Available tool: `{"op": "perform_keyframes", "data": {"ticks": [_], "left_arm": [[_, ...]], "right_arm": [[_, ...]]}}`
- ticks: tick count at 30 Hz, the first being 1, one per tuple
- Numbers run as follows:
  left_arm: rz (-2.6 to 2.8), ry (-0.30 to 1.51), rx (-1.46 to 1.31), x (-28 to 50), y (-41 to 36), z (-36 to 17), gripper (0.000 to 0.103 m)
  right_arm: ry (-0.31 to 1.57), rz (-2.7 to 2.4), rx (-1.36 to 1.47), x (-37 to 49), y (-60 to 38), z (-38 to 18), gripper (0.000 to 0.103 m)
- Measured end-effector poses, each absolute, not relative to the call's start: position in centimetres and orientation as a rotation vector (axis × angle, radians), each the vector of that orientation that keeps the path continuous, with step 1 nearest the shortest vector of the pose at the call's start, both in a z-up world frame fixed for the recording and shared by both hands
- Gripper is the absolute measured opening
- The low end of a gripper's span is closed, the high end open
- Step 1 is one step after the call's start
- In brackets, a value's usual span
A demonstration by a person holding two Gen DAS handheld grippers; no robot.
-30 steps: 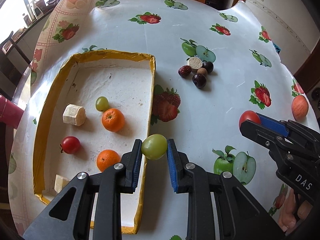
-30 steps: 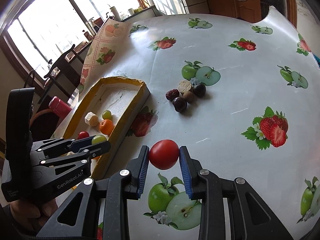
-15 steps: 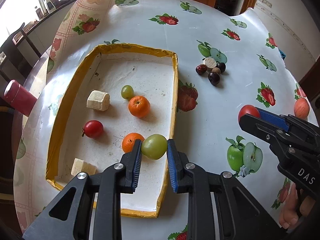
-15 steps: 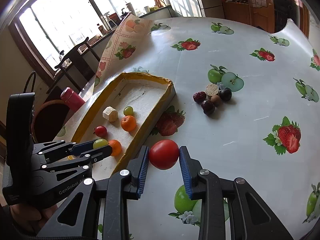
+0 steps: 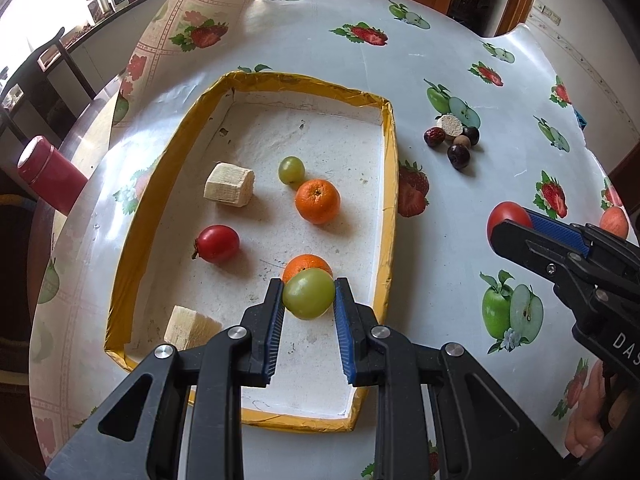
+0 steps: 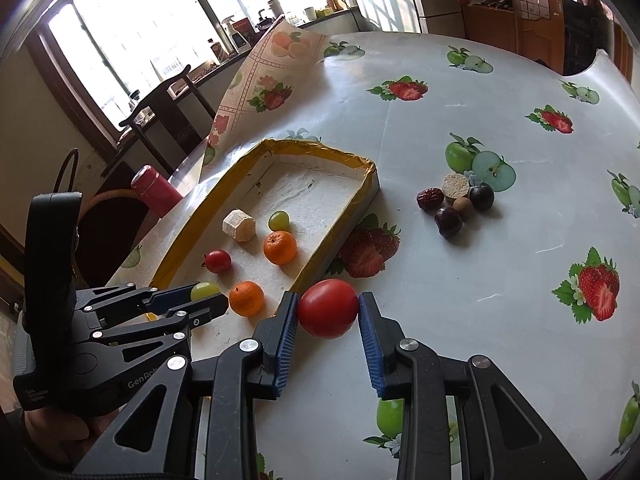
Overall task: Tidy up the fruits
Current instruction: 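Carry the green grape and red tomato over the tray with both tools, then lower and release the grape from the left tool while the right releases the tomato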
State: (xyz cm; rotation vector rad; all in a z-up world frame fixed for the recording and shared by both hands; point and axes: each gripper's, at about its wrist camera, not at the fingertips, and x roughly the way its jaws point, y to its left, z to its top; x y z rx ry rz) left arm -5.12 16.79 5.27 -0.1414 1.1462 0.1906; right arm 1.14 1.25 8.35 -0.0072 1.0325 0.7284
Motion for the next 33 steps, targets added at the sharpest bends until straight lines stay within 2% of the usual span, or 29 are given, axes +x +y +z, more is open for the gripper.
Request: {"op": "perform_keyframes", "data": {"ticks": [21,33], "left_arm": [[0.259,1.145,-0.231,-4.7,21.8,4.9,0.022],[0.286,1.112,-0.22,1.9,25.0,5.3,0.022]], "right_arm": [[1.027,0.79,-0.029,4.0,5.9,8.5,0.031],[1.012,0.801,-0.037,7.1,9.3,8.3,0.031]]}}
